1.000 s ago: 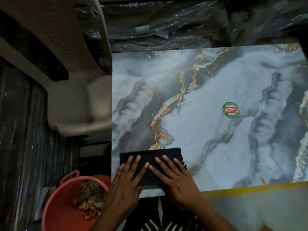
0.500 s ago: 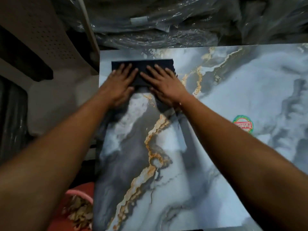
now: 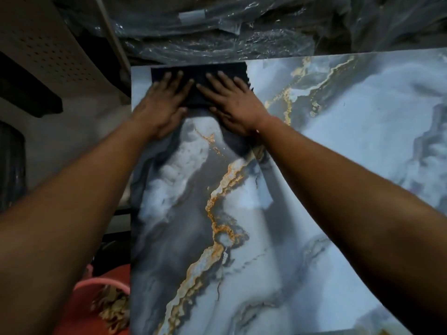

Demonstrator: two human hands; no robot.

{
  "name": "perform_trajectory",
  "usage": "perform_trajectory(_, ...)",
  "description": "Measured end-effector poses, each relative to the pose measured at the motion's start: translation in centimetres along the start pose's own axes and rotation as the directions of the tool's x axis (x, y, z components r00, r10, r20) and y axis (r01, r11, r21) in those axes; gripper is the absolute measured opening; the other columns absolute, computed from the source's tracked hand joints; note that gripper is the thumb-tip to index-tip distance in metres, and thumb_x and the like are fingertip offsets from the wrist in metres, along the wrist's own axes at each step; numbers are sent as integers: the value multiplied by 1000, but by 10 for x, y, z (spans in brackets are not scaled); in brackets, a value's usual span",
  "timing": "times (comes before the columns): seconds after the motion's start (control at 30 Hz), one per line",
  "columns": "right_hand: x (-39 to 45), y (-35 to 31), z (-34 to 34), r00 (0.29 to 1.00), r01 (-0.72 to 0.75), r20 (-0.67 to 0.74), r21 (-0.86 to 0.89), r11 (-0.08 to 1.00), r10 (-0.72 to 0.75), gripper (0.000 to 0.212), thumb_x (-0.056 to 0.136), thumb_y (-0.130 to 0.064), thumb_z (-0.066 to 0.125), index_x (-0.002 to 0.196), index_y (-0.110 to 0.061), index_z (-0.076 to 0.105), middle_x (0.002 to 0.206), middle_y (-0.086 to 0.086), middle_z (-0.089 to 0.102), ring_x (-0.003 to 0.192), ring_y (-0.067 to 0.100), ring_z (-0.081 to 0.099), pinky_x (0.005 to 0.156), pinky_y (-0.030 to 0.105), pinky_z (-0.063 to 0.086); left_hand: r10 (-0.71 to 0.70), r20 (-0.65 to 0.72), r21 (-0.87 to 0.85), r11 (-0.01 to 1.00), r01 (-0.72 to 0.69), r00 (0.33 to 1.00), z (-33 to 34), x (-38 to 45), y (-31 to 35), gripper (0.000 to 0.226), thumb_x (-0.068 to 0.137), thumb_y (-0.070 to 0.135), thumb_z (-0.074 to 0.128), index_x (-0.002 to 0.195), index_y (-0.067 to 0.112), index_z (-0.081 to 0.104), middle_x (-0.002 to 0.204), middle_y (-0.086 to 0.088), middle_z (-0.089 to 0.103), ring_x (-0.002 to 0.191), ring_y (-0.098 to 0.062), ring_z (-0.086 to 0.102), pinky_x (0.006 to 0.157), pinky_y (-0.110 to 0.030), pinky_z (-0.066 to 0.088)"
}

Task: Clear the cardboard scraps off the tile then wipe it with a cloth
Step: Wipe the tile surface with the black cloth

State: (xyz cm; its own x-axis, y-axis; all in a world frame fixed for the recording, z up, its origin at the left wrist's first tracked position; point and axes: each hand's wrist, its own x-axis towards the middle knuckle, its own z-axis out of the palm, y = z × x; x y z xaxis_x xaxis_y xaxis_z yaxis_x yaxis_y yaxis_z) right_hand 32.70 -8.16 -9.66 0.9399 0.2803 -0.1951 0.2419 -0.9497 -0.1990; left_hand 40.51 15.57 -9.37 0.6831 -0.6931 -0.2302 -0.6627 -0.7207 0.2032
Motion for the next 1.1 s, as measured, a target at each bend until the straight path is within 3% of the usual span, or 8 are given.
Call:
perform_trajectory(0.1,-62,-43,24,1000,-2,-26,-5,1000,2,62,106,-47,24,165,-33,15,173,3,14,160,29,11,126,51,16,-13,17,-11,1000,13,1000,19,-72,30,72,97,41,31,165,23,12,172,-12,6,158,-36,5,125,-56,16)
perform_trajectory(0.2,-146,-102,52,999,8,-47,37,999,-6,63,106,-46,33,165,-35,15,174,1,12,161,27,8,126,50,16,-80,48,-39,996,82,996,45,-170,78,75,98,39,34,165,27,4,173,-7,-6,159,-30,-7,128,-52,12)
perform_trajectory(0.33,-272,-192,82,1000,-5,-15,90,996,6,70,104,-46,47,165,-39,13,174,-3,9,161,23,5,125,49,20,-73,82,-84,993,80,994,84,-313,141,96,83,39,62,165,26,13,173,-5,1,160,-29,3,125,-49,17)
perform_trajectory(0.5,-378,-255,97,998,-22,68,62,998,17,77,94,-43,57,164,-37,23,172,-3,22,158,22,20,117,45,29,-64,333,-123,986,111,941,112,-413,196,120,54,46,91,159,28,36,170,-7,23,154,-29,25,120,-42,15)
perform_trajectory(0.63,-390,-266,95,989,-75,131,58,995,67,80,93,-41,55,164,-36,20,173,-2,17,159,23,17,118,45,25,-63,296,-114,988,101,953,110,-420,199,113,62,44,86,161,30,32,170,-4,23,155,-26,22,119,-42,17)
perform_trajectory(0.73,-374,-269,91,991,-81,117,103,991,69,76,99,-41,52,165,-38,14,174,-5,11,160,22,9,121,46,21,-58,239,-124,988,90,969,103,-419,184,97,78,40,67,163,31,22,172,-2,14,158,-26,17,119,-44,21)
perform_trajectory(0.83,-330,-259,87,995,-50,91,128,990,38,70,105,-44,45,165,-40,9,174,-6,7,161,19,2,126,45,15,-81,185,-106,989,102,979,100,-398,152,86,86,43,49,164,30,17,173,-2,6,159,-29,11,122,-44,14)
perform_trajectory(1.1,-144,-175,62,999,-50,1,104,993,51,62,106,-46,33,164,-40,16,173,-3,13,161,22,7,128,48,13,-16,136,-46,999,22,991,53,-224,26,73,95,48,24,164,31,8,172,-4,-1,158,-28,-4,124,-53,14)
